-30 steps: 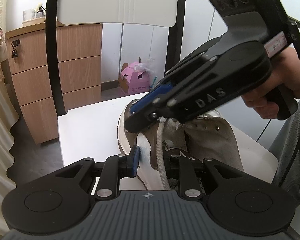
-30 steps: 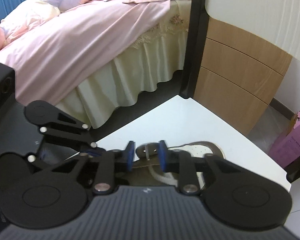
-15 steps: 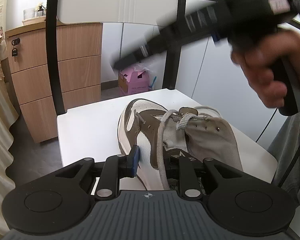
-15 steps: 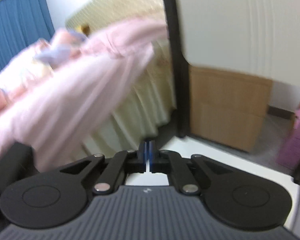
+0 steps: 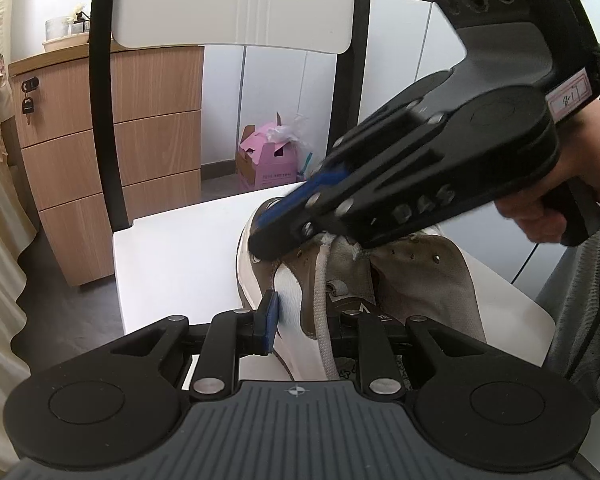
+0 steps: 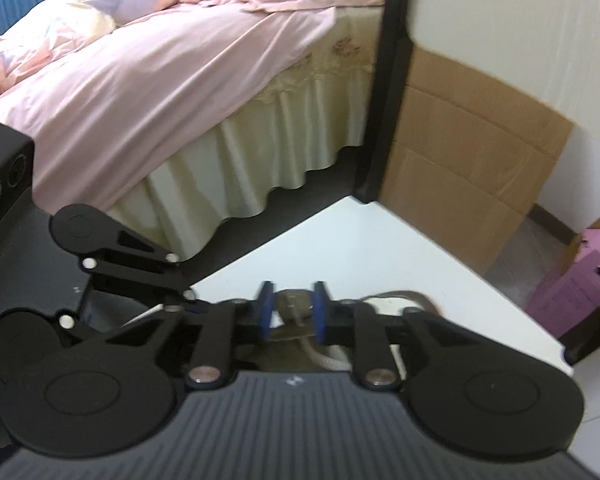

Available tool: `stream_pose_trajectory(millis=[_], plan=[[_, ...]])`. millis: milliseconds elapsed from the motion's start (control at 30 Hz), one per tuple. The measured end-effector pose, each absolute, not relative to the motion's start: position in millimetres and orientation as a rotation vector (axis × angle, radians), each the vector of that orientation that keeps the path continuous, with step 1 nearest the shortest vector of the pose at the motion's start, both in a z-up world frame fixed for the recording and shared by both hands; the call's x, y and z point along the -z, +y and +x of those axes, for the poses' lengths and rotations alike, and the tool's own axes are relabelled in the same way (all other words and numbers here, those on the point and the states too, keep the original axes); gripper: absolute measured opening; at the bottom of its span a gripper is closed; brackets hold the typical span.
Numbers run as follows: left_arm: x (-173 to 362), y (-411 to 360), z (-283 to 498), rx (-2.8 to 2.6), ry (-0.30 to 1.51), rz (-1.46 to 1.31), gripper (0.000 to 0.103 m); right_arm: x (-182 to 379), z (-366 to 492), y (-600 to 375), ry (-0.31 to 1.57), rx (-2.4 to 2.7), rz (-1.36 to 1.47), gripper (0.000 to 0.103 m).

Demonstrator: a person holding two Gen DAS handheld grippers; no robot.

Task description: Lace up shoes with both hands

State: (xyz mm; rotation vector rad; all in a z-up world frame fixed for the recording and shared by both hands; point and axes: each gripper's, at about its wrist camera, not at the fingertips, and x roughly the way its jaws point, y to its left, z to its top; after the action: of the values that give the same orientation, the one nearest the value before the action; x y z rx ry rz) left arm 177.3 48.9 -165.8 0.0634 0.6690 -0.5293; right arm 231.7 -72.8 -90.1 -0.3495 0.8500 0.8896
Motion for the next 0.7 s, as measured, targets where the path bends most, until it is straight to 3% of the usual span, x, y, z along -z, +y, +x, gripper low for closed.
stream_pose_trajectory(millis=[100,200,433,700], plan=[[165.9,49.2,177.4,0.530,0.670,0.061,0.023,92.6,233.2,-66.5,0.859,-0.873,-0.350,0.011],[165.2,48.4,177.4,0.530,0.670,0.064,0.023,92.4,237.4,-71.8,0.870,-0.826,-0.317,0.003],[166.2,48.4,178.5,0.528,0.671,0.062,0.023,96.9,253.8,-89.9,0.940,-0.795,-0.136,0.004],[166.4,49.2,177.5,0.532,0.670,0.061,0.022,88.4,234.8,-70.3,0.838,-0.810,-0.307,0.002]])
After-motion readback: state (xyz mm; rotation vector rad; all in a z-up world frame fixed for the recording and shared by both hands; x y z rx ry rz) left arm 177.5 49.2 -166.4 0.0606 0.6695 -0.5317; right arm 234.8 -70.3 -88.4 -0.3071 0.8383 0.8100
